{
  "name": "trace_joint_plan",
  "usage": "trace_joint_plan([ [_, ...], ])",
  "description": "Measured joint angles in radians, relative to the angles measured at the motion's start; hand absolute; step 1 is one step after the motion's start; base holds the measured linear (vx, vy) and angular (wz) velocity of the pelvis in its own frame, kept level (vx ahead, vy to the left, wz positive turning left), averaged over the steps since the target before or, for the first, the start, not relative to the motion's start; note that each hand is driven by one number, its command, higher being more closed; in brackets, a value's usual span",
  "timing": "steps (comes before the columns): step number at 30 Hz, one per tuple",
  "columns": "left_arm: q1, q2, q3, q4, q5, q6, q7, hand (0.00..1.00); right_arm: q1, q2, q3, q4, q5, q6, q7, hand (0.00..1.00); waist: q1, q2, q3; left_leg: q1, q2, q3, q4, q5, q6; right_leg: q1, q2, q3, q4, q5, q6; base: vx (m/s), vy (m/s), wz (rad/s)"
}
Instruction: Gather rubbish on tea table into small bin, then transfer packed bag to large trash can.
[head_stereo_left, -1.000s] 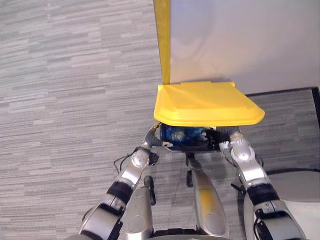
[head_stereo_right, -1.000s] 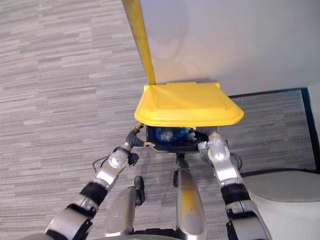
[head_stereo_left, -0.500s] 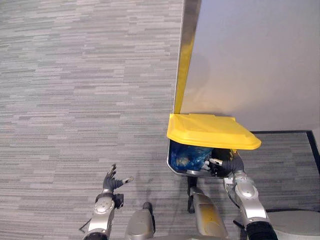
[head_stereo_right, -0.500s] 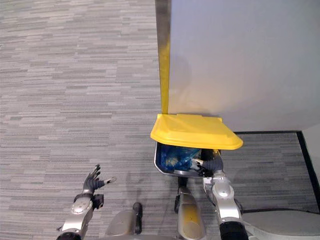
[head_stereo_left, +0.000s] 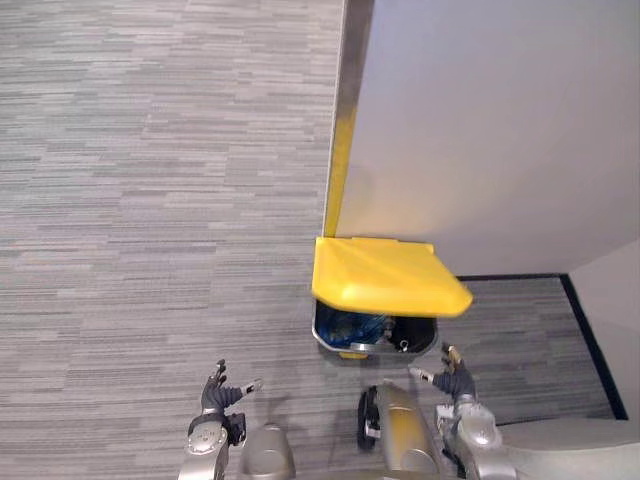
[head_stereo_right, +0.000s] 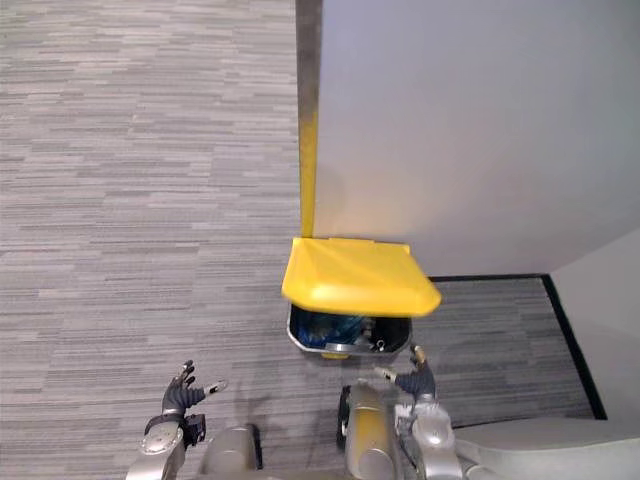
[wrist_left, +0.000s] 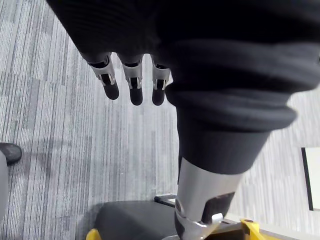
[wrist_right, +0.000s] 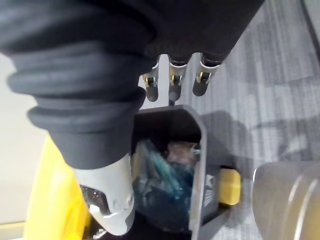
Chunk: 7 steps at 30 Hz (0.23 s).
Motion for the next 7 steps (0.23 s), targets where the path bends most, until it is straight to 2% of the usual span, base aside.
trace_joint_plan([
  [1, -0.001, -0.018, -0.001, -0.001, 0.0, -0.001, 0.0, 0.0, -0.006, -0.01, -0.005, 0.023, 0.001, 0.0, -0.003, 0.0, 0.007, 0.001, -0.011, 0.001, 0.001, 0.023, -0.04, 0.03, -0.01, 0.023, 0.005, -0.006, -0.097, -0.023, -0.041, -0.03, -0.144, -0.26],
  [2, -0.007, -0.026, -0.002, 0.01, 0.0, 0.0, -0.001, 0.0, -0.029, -0.019, -0.018, 0.08, 0.001, 0.003, -0.006, 0.0, -0.006, 0.009, -0.015, 0.008, 0.0, 0.028, -0.078, 0.061, -0.013, 0.026, 0.009, -0.018, -0.133, -0.015, -0.058, -0.04, -0.137, -0.11],
  [3, -0.007, -0.026, -0.002, 0.013, 0.0, 0.0, -0.001, 0.0, -0.034, -0.021, -0.023, 0.103, 0.001, 0.006, -0.011, 0.0, -0.018, 0.012, -0.016, 0.014, 0.0, 0.028, -0.095, 0.076, -0.015, 0.033, 0.009, -0.023, -0.144, -0.01, -0.062, -0.04, -0.086, 0.11],
  [7, -0.004, -0.004, -0.001, 0.055, 0.0, -0.001, -0.001, 0.0, -0.019, -0.027, -0.05, 0.184, 0.003, 0.017, -0.017, 0.0, -0.014, 0.027, -0.046, 0.059, -0.007, 0.027, -0.186, 0.13, -0.015, 0.059, 0.011, -0.039, -0.19, 0.015, -0.064, -0.03, -0.023, 0.1],
])
